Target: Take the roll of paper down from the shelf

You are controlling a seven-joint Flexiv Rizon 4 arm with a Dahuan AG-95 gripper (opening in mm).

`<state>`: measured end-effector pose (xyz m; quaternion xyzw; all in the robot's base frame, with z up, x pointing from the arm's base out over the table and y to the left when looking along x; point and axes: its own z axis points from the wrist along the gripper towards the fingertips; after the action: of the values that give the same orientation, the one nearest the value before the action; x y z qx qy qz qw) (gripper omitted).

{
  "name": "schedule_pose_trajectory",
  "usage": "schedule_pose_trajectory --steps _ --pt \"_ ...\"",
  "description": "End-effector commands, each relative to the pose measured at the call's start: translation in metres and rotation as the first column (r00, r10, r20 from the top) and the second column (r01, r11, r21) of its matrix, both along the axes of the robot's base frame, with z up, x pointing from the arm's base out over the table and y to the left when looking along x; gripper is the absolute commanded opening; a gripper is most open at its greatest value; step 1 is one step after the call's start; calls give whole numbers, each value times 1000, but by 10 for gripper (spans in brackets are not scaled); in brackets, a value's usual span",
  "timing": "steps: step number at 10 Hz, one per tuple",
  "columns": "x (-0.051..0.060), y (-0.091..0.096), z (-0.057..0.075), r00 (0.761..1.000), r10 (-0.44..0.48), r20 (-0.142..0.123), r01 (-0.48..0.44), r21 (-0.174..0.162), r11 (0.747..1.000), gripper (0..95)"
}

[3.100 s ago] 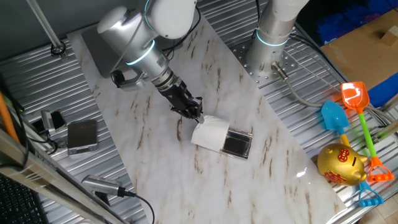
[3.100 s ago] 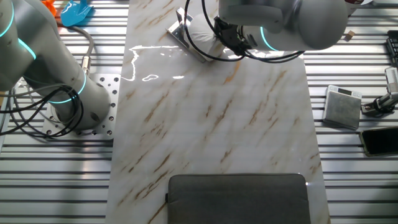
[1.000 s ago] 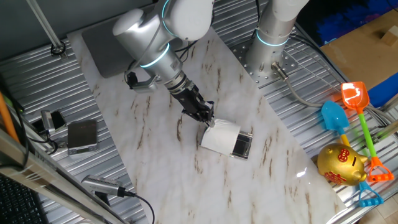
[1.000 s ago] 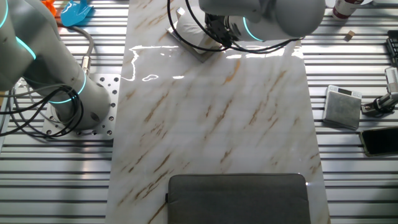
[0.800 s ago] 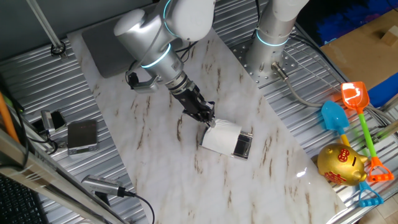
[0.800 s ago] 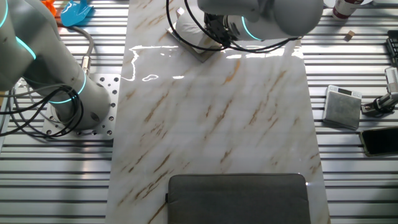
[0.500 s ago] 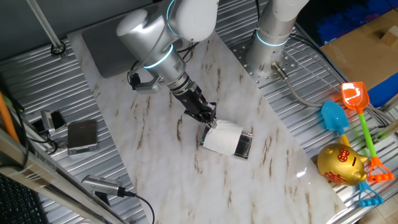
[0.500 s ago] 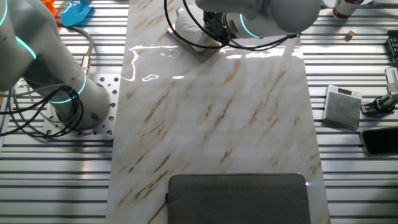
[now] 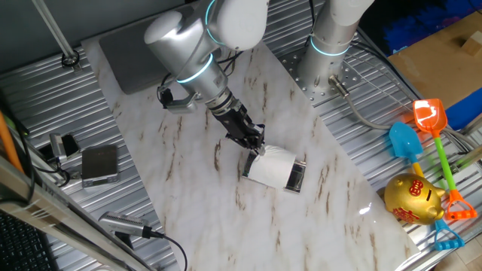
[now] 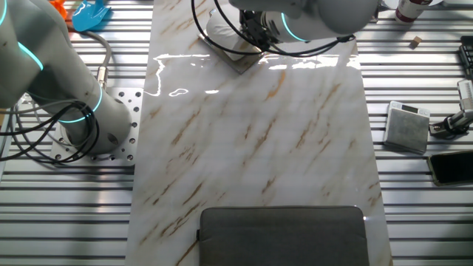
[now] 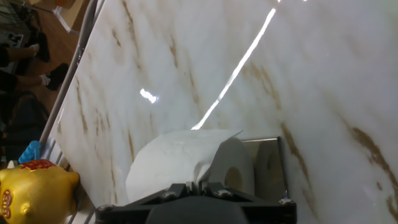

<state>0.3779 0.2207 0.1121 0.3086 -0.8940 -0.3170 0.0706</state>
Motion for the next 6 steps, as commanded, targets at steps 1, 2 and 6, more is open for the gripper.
schedule_pose_trajectory --steps 1,2,6 --pt "-1 3 0 1000 -3 -1 3 -3 1000 0" --pt "-2 5 0 1000 -5 -2 5 -3 1000 0" --pt "-4 9 -1 1000 -8 -2 8 -7 1000 0"
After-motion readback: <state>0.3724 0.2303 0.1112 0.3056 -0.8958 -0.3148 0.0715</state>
